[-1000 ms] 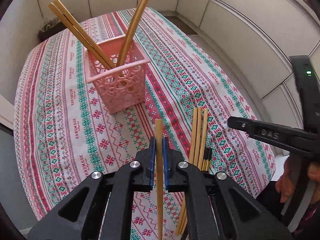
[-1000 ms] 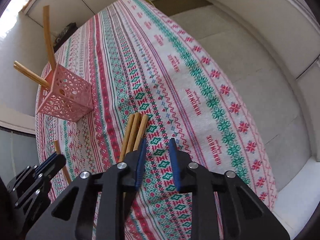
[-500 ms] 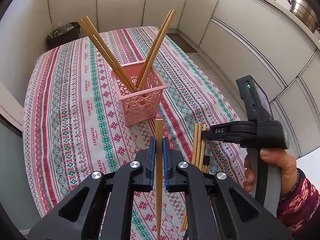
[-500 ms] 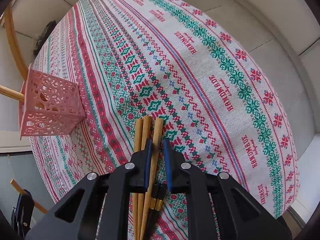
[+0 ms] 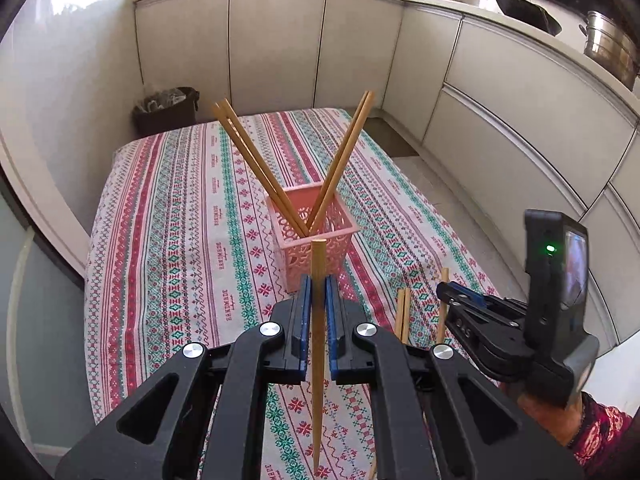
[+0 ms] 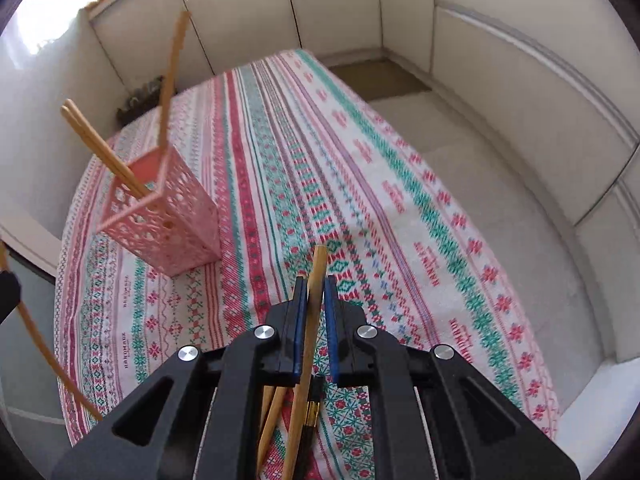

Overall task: Organize utensils
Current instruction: 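Grasp a chopstick with the right gripper while the left gripper holds its chopstick, then carry both chopsticks over the pink holder and open both grippers to drop them in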

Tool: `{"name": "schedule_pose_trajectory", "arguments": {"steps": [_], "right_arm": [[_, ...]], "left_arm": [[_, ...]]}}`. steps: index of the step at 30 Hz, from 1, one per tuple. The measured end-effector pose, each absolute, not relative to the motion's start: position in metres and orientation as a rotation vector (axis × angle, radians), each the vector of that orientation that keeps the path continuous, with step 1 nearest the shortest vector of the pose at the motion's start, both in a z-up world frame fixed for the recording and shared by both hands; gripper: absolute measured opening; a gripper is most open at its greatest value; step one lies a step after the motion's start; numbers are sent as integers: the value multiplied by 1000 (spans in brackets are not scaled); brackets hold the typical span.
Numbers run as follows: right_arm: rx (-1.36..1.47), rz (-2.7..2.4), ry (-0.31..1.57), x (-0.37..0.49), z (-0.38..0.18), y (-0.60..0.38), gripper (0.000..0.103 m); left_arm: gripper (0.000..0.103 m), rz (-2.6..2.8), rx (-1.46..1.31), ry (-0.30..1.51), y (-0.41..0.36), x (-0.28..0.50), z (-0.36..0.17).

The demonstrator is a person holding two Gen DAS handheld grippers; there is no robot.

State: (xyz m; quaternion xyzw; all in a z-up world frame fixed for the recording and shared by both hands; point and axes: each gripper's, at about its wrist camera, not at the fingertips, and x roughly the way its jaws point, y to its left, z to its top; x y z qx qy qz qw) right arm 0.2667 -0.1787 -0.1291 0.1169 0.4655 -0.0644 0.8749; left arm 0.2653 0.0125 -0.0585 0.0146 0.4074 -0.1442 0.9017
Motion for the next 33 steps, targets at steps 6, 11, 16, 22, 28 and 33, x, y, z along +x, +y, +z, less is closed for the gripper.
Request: {"name": "schedule_pose_trajectory", "arguments": {"steps": [6, 11, 16, 22, 28, 33], "right_arm": [[218, -37, 781, 235, -60, -182, 8], [215, 16, 669, 238, -13, -180, 8], [225, 45, 606, 248, 18, -183, 8], [249, 89, 533, 268, 57, -186, 8], [244, 142, 467, 291, 82, -173, 8], [229, 172, 465, 311, 79, -160, 8]], "left_arm": [[6, -310, 15, 719, 10, 248, -23], [6, -286, -17, 581, 13, 243, 14], [6, -285, -61, 496, 15, 248, 45], [6, -272, -60, 439, 11, 264, 69], [6, -254, -74, 406, 13, 284, 74], [6, -230, -71, 400, 15, 305, 70]]}}
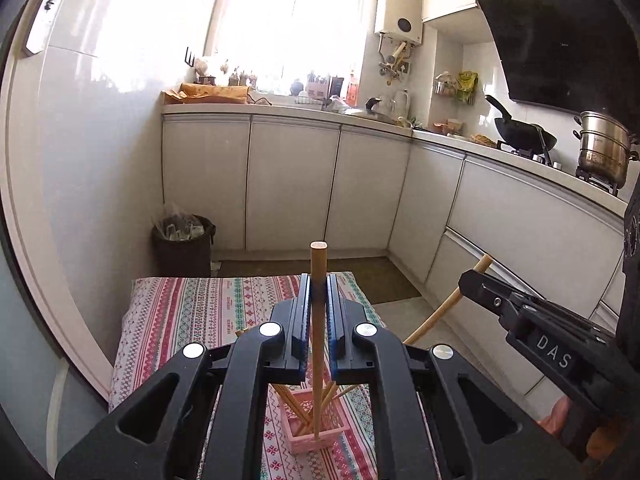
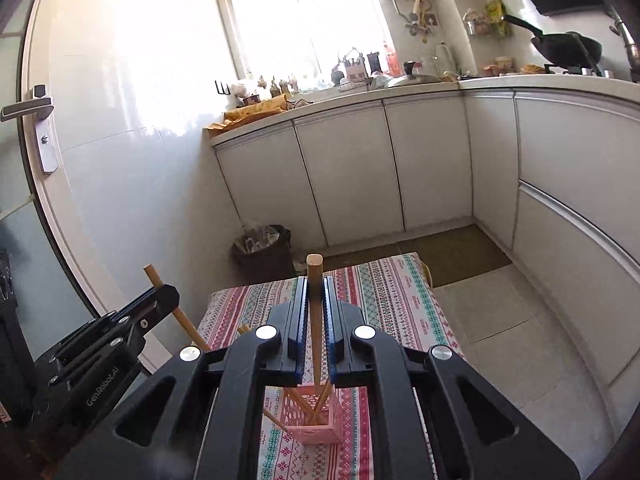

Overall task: Organize utensils
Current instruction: 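Carry both chopsticks over the pink holder and open both grippers to drop them in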

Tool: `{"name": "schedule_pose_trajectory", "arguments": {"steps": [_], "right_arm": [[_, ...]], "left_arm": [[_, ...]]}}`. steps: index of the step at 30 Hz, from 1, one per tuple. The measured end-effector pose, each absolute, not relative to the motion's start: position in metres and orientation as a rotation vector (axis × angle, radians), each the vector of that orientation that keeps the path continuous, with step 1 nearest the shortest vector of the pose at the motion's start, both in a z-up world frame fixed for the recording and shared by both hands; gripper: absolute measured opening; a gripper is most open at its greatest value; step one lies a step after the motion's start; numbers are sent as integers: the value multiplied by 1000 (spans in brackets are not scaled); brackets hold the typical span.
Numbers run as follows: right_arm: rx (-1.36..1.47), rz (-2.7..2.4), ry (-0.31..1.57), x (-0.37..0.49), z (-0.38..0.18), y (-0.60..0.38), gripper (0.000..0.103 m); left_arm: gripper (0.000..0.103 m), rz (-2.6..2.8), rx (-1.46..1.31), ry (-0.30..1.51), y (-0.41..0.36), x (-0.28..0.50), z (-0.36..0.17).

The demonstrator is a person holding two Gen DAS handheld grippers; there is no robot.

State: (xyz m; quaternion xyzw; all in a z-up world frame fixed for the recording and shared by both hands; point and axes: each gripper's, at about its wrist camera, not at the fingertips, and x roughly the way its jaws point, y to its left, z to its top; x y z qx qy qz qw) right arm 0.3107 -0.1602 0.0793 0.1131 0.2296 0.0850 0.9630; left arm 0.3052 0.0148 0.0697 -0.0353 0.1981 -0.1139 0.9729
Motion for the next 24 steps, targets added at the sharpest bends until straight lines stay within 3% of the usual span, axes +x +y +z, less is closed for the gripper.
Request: {"name": "schedule_pose_trajectory", "arguments": {"steps": [7, 8, 9, 10, 19, 24], "right_arm": [[232, 191, 508, 330, 54, -153, 8], [234, 190, 512, 331, 51, -153, 8], [235, 189, 518, 333, 49, -152, 8], [236, 190, 523, 334, 47, -152, 8], [235, 194, 545, 341, 40, -144, 8], [239, 190, 562, 349, 32, -143, 10]], "left_arm": [[7, -218, -111, 485, 27, 340, 34], [12, -222, -127, 505, 29, 342, 28], [23, -225, -147, 527, 31, 345, 22], [25, -231, -161, 538, 34, 347, 20], [28, -192, -152, 449, 41, 328, 42], [39, -155, -148, 430, 48, 324, 47]]}}
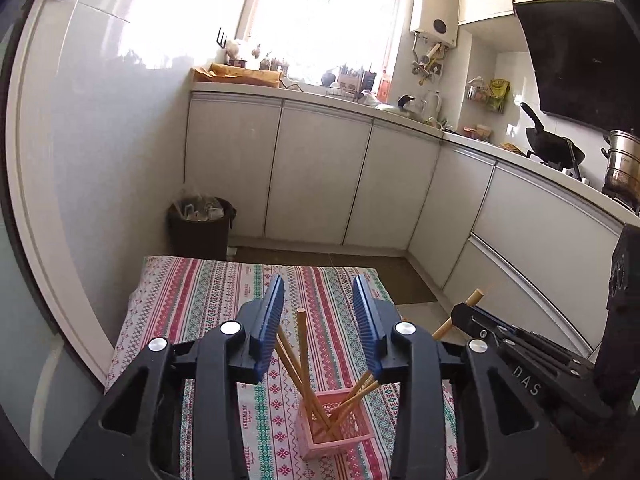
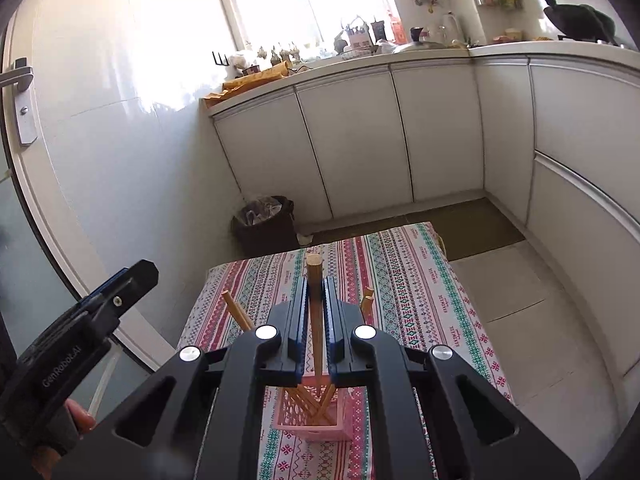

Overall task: Organize utensils
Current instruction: 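Carry both chopsticks over the pink holder and open both grippers to drop them in, then return both grippers to the bundle and grasp a chopstick with the left gripper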

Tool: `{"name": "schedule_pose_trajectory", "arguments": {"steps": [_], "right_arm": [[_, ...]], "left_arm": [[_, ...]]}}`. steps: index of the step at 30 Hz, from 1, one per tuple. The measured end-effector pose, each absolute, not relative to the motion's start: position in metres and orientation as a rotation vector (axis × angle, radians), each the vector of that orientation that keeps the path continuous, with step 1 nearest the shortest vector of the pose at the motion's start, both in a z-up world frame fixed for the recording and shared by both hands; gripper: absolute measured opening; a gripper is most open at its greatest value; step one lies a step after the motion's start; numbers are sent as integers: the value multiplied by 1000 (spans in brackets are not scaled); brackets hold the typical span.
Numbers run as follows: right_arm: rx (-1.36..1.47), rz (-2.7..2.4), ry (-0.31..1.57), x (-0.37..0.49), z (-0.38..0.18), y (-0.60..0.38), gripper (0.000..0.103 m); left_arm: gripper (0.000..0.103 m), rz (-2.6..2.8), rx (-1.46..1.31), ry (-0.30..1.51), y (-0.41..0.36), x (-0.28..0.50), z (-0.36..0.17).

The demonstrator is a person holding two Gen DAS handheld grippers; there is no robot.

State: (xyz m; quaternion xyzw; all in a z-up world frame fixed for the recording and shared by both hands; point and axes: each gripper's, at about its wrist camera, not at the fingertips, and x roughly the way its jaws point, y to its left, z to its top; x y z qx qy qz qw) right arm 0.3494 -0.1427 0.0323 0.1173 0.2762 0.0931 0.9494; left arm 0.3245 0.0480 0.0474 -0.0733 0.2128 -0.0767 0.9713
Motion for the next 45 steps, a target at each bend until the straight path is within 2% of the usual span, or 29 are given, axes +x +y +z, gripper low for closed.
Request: {"name": "schedule_pose_trajectory", "arguments": {"steps": [9, 11, 13, 15, 17, 20, 23, 24, 32, 34, 36, 45], "right_arm": [[249, 179, 588, 352, 22, -142, 12], [248, 173, 575, 349, 24, -144, 19], [264, 167, 556, 345, 27, -149, 43], [272, 152, 537, 341, 29, -155, 45], [274, 140, 528, 338, 32, -160, 45], [273, 131, 527, 334, 33, -165, 45], [266, 123, 511, 325, 34, -168, 56], [269, 120, 501, 321, 35, -169, 63], [253, 81, 448, 300, 42, -177, 81], [251, 70, 446, 298, 43, -178, 90], [252, 61, 439, 293, 44, -181, 93], [235, 41, 463, 268, 40, -194, 96]], "left_arm": [[42, -149, -115, 455, 47, 328, 43], [43, -150, -107, 459, 46, 328, 42], [47, -148, -104, 457, 47, 326, 42], [55, -144, -105, 443, 48, 322, 44], [55, -142, -105, 432, 49, 319, 47], [66, -141, -92, 417, 47, 313, 50], [76, -139, -75, 407, 43, 308, 51], [80, -137, -68, 405, 42, 307, 51], [87, -138, -60, 391, 43, 296, 55], [89, -143, -56, 390, 42, 293, 57], [94, -146, -51, 388, 41, 289, 58], [96, -180, 0, 416, 28, 270, 62]]}}
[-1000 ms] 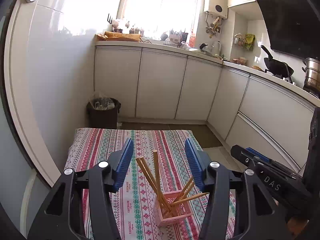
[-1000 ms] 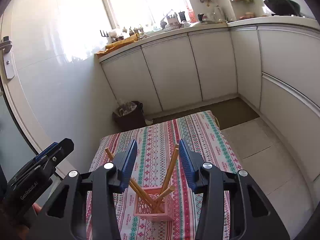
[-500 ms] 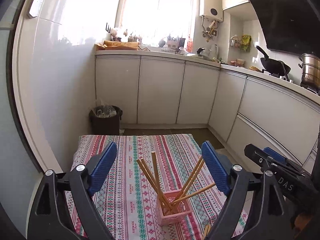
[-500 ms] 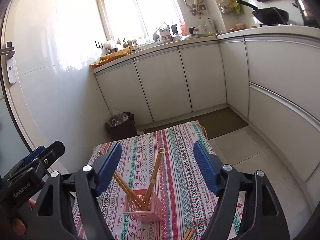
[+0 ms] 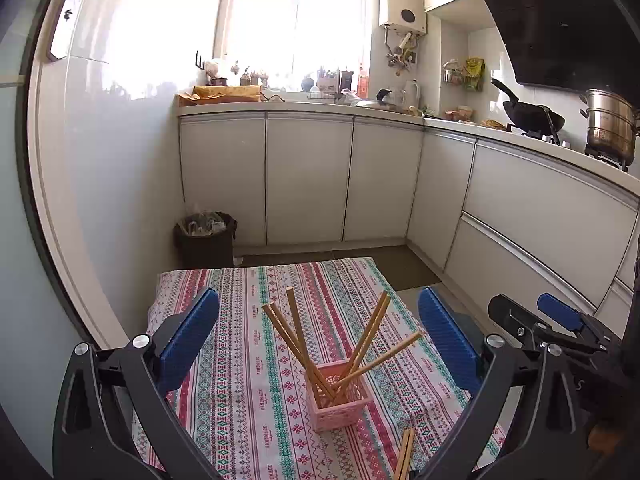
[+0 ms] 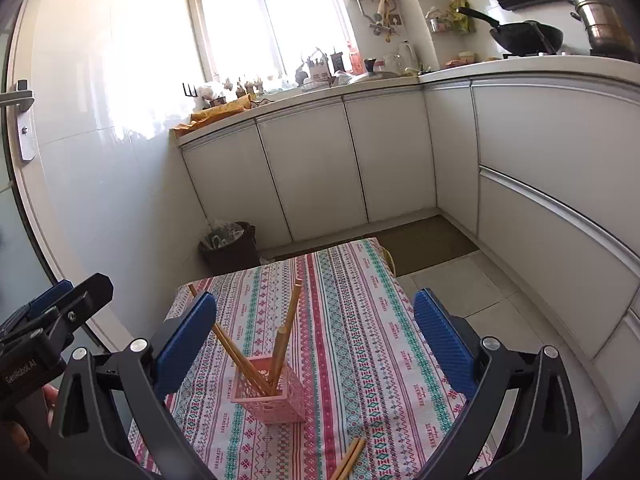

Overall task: Organize utensils
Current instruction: 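Return both grippers to the bundle and grasp a chopstick with the left gripper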

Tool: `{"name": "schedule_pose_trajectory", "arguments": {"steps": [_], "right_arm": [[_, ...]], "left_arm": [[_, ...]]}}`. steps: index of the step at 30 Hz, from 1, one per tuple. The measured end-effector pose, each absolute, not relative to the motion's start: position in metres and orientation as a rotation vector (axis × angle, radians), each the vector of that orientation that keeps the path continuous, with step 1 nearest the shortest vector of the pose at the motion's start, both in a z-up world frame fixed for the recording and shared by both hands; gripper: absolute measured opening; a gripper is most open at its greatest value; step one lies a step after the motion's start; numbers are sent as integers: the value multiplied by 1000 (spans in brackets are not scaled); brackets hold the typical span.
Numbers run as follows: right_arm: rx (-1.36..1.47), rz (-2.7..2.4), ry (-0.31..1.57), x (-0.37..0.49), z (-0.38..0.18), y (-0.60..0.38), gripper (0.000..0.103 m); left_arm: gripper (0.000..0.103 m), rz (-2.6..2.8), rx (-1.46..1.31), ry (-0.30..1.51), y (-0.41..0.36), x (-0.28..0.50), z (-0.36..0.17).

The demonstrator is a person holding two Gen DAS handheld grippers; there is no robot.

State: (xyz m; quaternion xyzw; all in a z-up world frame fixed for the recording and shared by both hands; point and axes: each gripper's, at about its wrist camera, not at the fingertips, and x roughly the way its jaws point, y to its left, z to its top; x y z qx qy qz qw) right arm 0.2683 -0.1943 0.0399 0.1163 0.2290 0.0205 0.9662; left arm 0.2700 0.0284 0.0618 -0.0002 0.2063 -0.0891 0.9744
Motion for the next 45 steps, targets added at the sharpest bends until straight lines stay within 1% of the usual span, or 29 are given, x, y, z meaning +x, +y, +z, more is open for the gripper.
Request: {"name": "schedule_pose_trajectory", "arguments": {"steps": [8, 10, 12, 15, 20, 25, 26, 27, 28, 29, 30, 34, 35, 36, 38, 41, 45], "right_arm": [[232, -2, 512, 241, 27, -221, 96], [232, -17, 527, 231, 21, -230, 96], [229, -36, 545, 219, 13, -240, 96], [228, -71, 599, 200, -9, -258, 96], [243, -128, 746, 171, -61, -294, 96], [401, -123, 885, 168, -103, -329, 96], [425, -117, 900, 168, -107, -334, 96], [436, -120, 905, 168, -110, -337, 96], [437, -124, 903, 166, -111, -338, 96], [435, -123, 899, 166, -110, -339, 96], [434, -121, 895, 165, -110, -339, 96], [445, -100, 915, 167, -113, -341, 96], [449, -94, 921, 169, -114, -340, 96], [450, -88, 924, 171, -114, -339, 96], [445, -79, 926, 172, -113, -337, 96], [435, -70, 931, 173, -114, -333, 96], [422, -74, 941, 175, -115, -329, 96]], "left_arm": [[96, -212, 29, 457, 14, 253, 55], [96, -247, 34, 491, 8, 251, 48], [96, -306, 64, 567, -5, 253, 37], [96, -377, 144, 700, -33, 258, 7], [96, -454, 270, 931, -81, 276, -61], [96, -455, 327, 1130, -107, 300, -130], [93, -443, 332, 1163, -111, 304, -142], [83, -435, 331, 1202, -113, 311, -153], [75, -427, 327, 1237, -114, 317, -163], [60, -421, 320, 1265, -115, 321, -171], [52, -417, 316, 1281, -115, 325, -177], [41, -409, 284, 1303, -116, 335, -186], [37, -408, 279, 1305, -115, 337, -187], [30, -406, 271, 1308, -114, 339, -188], [24, -408, 262, 1318, -116, 342, -190], [19, -408, 260, 1340, -118, 349, -198], [17, -408, 273, 1345, -122, 355, -209]]}}
